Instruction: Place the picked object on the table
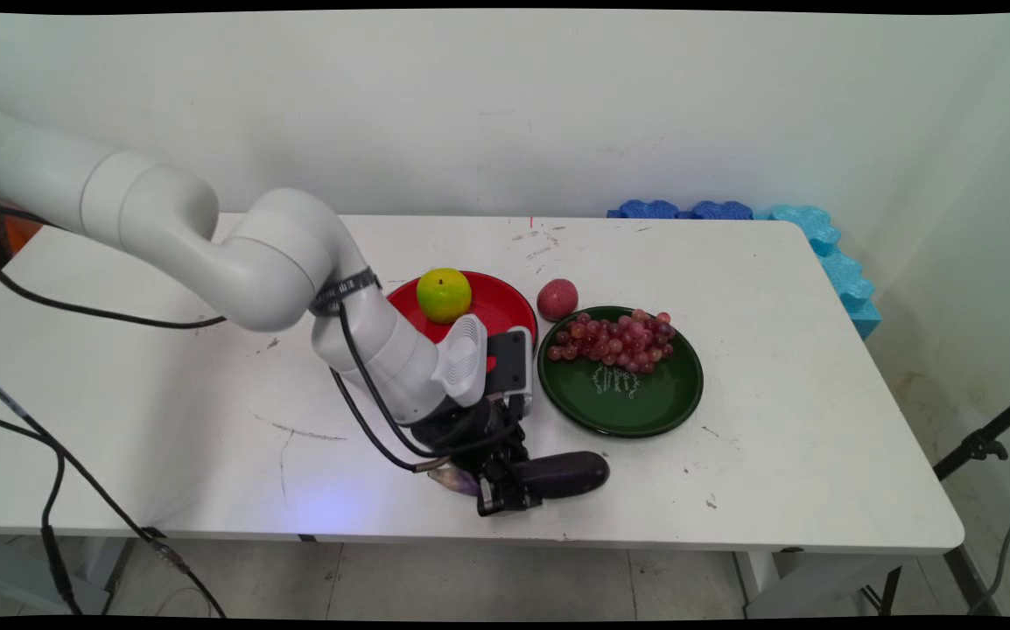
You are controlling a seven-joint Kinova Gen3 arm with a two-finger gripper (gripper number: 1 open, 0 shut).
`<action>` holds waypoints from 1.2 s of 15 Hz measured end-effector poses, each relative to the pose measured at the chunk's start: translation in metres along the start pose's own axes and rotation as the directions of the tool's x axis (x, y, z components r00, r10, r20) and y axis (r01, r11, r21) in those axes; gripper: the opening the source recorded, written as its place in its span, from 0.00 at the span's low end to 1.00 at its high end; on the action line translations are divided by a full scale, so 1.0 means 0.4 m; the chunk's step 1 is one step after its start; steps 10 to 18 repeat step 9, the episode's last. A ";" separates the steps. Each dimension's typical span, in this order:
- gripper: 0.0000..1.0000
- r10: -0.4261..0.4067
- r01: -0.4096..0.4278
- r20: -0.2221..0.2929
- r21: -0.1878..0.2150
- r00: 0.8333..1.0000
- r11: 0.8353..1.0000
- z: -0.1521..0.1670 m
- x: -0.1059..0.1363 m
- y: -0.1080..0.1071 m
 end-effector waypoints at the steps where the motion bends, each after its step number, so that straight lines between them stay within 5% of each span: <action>1: 0.00 -0.002 0.002 0.000 0.002 1.000 1.000 0.008 -0.005 0.000; 4: 0.00 -0.004 0.004 -0.007 0.007 1.000 1.000 0.024 -0.012 0.002; 5: 1.00 -0.004 0.004 -0.011 0.008 1.000 1.000 0.028 -0.014 0.003; 18: 1.00 -0.001 0.002 -0.034 0.012 0.999 1.000 0.028 -0.011 0.008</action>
